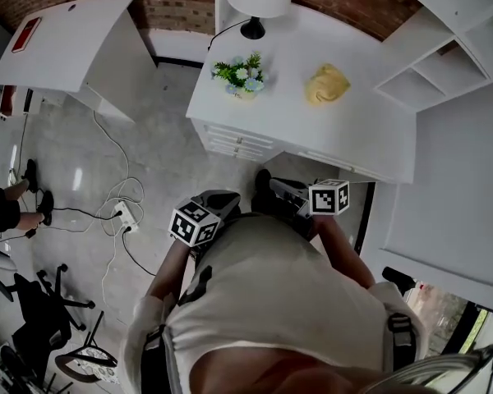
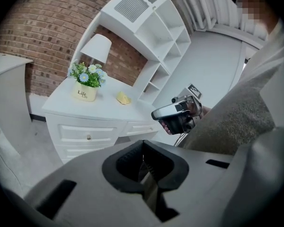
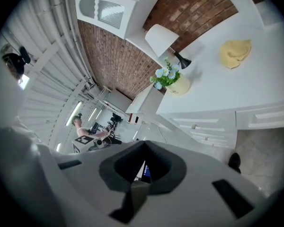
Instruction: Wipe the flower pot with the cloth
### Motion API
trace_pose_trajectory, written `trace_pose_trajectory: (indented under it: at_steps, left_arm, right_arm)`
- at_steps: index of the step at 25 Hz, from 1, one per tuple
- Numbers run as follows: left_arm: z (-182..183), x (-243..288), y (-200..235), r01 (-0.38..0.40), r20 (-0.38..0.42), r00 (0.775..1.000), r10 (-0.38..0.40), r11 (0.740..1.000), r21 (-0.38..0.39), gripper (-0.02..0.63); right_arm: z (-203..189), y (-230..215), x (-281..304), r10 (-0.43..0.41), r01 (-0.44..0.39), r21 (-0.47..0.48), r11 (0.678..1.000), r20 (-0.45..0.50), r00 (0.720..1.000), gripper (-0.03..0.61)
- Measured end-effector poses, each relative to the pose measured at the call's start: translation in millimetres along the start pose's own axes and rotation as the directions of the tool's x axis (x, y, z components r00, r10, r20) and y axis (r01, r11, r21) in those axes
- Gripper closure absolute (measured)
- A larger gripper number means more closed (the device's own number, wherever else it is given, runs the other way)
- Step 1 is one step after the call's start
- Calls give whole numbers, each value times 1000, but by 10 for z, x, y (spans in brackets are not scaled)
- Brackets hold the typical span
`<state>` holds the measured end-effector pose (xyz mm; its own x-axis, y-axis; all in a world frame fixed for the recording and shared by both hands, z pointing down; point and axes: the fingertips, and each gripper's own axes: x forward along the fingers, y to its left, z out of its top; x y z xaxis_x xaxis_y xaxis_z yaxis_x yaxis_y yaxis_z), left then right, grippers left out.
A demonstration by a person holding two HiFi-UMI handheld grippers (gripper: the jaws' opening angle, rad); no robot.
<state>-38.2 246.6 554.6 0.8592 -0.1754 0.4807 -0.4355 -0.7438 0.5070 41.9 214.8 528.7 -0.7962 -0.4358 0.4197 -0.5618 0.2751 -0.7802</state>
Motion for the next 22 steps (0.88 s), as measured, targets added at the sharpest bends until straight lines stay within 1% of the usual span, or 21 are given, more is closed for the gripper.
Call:
trace_pose_trajectory:
  at_steps: [2,4,6,8,11,12,13,14,15,16,17,18,20,22]
  left_arm:
    - [92,63,80,-24,2,1000,24,1000,-9,592]
    - [202,128,152,-45,2,999,45,999,-14,592]
    - [300,189,226,-65,-7,998,65,998,-11,592]
    - [398,256,309,-83,-28,996,83,997,0,592]
    - [563,399,392,-103,-45,994,103,995,12,592]
    - [617,456,419,-112,-47,993,113,994,12,592]
    - [671,517,449,-123,-47,991,123,992,10,592]
    - [724,577,478,-133,-49,990,133,991,8,592]
    - [774,636,502,-141,-52,989,141,990,5,592]
    - [822,690,523,-149,-57,987,149,989,2,592]
    - [868,740,540,-158,-62,986,157,987,-4,592]
    - [911,786,555,-167,-66,984,166,986,-11,592]
    - [995,890,581,-185,-72,981,183,982,-24,592]
    - [1090,1018,621,-200,-73,978,197,979,-29,592]
  right_arm:
    - [251,-194,-27,-28,28,-6,1000,29,999,568]
    - [501,-474,-75,-107,108,-36,993,41,993,568]
    - [754,-769,-139,-196,199,-91,976,43,980,568]
    - [1051,-1031,-217,-267,272,-137,952,57,962,568]
    - [1550,-1431,-402,-344,358,-159,920,112,932,567]
    - [1702,-1604,-472,-370,386,-155,909,122,921,486]
    - [1845,-1795,-538,-401,417,-153,896,124,908,355]
    - [1985,-1991,-600,-436,451,-157,879,125,891,321]
    - [2131,-2180,-658,-473,489,-169,856,127,872,313]
    - [2275,-2356,-706,-506,523,-187,832,131,852,289]
    - [2406,-2517,-737,-532,548,-204,811,131,837,270]
    - [2520,-2668,-750,-549,563,-216,798,128,826,258]
    - [2703,-2952,-729,-566,576,-229,785,112,817,253]
    - [2842,-3206,-654,-564,566,-248,786,90,821,250]
